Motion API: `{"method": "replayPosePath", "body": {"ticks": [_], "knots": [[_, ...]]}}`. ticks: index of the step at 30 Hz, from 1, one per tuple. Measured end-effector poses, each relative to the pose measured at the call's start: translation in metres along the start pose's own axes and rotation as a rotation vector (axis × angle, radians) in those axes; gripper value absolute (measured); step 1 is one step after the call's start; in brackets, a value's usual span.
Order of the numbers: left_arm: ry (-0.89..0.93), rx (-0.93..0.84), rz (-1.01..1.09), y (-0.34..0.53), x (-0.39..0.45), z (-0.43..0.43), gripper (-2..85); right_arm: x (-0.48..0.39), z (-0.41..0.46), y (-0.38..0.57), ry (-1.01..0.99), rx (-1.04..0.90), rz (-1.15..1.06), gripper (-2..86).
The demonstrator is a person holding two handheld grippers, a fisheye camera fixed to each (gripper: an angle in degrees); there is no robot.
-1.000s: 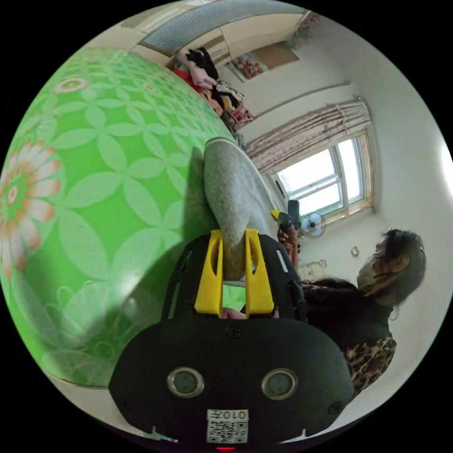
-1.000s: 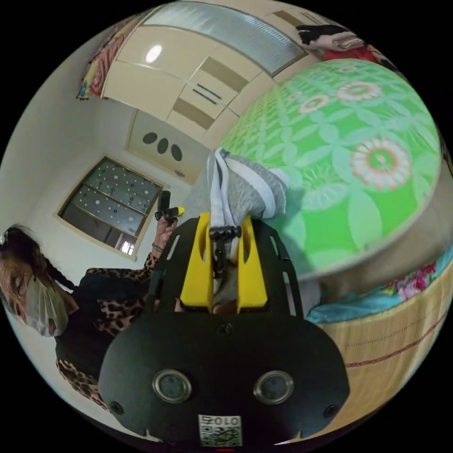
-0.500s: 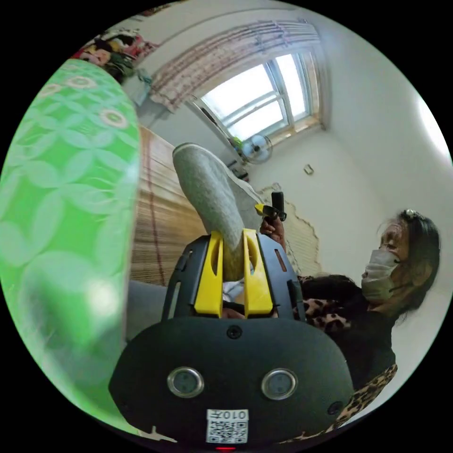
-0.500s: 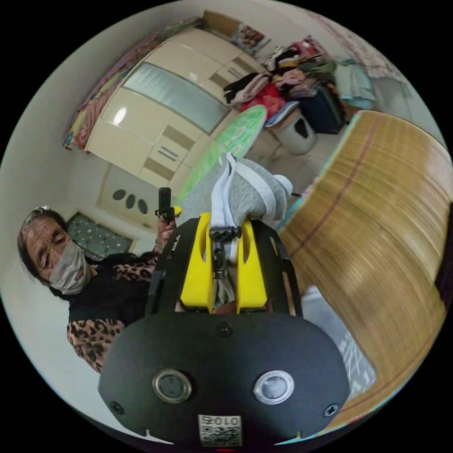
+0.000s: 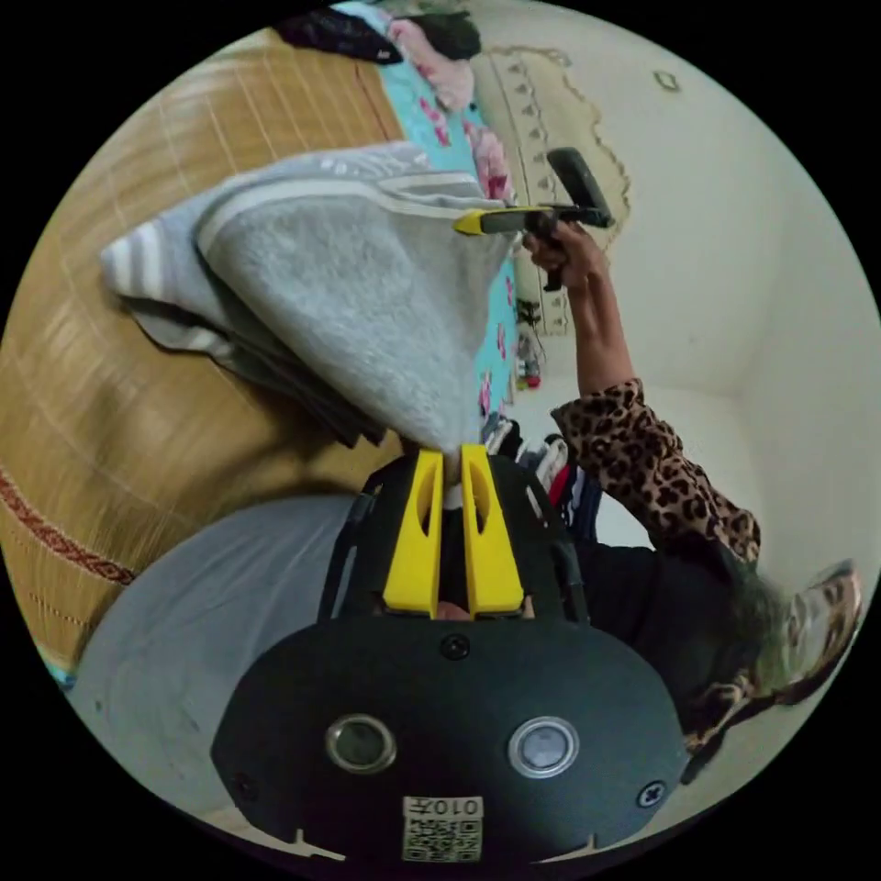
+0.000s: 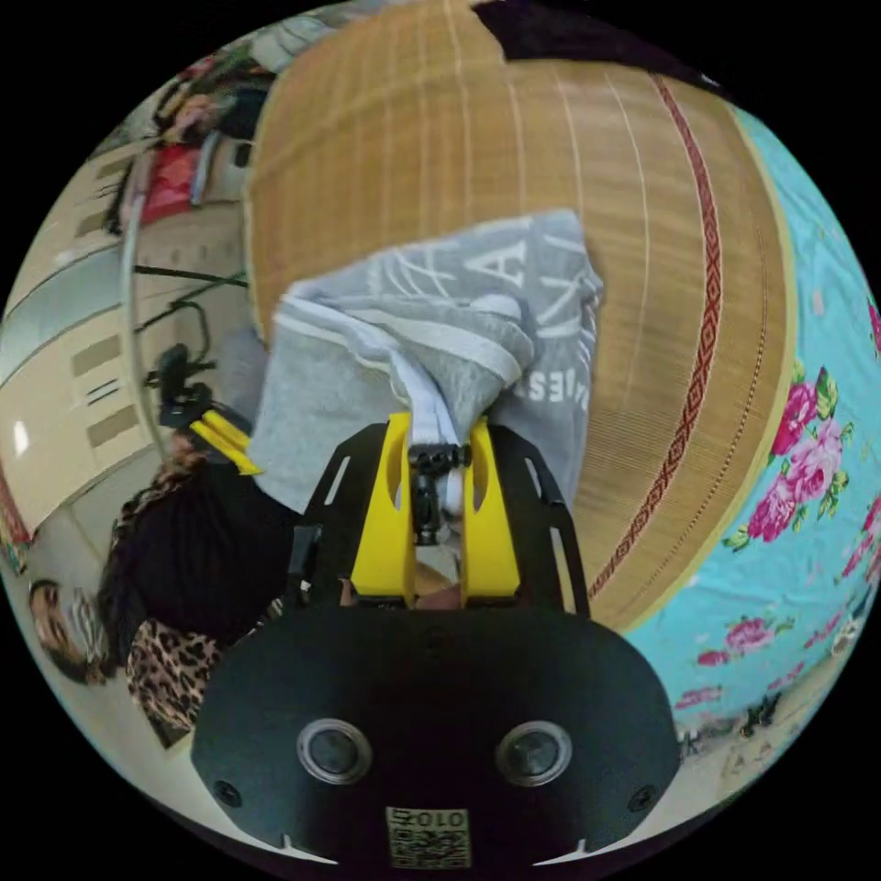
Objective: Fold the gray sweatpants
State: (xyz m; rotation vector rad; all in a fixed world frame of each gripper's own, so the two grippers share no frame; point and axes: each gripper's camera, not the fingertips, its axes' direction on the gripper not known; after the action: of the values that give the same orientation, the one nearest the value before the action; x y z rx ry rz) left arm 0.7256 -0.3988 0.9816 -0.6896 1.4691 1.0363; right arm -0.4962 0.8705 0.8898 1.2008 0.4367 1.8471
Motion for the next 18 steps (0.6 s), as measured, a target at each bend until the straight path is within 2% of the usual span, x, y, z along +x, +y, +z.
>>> {"method": "replayPosePath", "body": {"ticks": [1, 4, 9, 12, 13, 14, 15, 17, 18], "knots": [[-0.045, -0.062, 0.013, -0.013, -0.003, 0.004, 5.3, 0.002, -0.009, 0.003, -0.013, 0.019, -0.015, 8.2], [-0.205, -0.077, 0.132, -0.036, 0.010, -0.001, 4.9, -0.011, -0.047, 0.023, 0.026, 0.051, -0.117, 7.6], [-0.208, -0.085, 0.285, -0.056, 0.016, 0.004, 4.8, -0.047, -0.106, 0.050, 0.182, 0.145, -0.279, 7.5], [-0.340, -0.148, 0.225, -0.078, -0.023, 0.023, 4.5, -0.014, -0.098, 0.027, 0.292, 0.090, -0.122, 8.3], [-0.431, -0.170, 0.138, -0.089, -0.050, 0.029, 4.4, 0.009, -0.084, 0.013, 0.291, 0.056, -0.039, 9.1], [-0.445, -0.173, 0.070, -0.097, -0.077, 0.028, 4.3, 0.020, -0.077, 0.007, 0.282, 0.039, 0.008, 9.5], [-0.397, -0.179, 0.042, -0.100, -0.089, 0.025, 4.2, 0.035, -0.072, 0.004, 0.220, 0.049, 0.039, 10.0], [-0.162, -0.132, 0.006, -0.103, -0.120, 0.012, 4.1, 0.043, -0.080, 0.014, 0.197, 0.118, 0.021, 10.3], [-0.153, -0.115, 0.008, -0.103, -0.125, 0.009, 4.1, 0.044, -0.085, 0.021, 0.199, 0.143, -0.011, 10.0]]}}
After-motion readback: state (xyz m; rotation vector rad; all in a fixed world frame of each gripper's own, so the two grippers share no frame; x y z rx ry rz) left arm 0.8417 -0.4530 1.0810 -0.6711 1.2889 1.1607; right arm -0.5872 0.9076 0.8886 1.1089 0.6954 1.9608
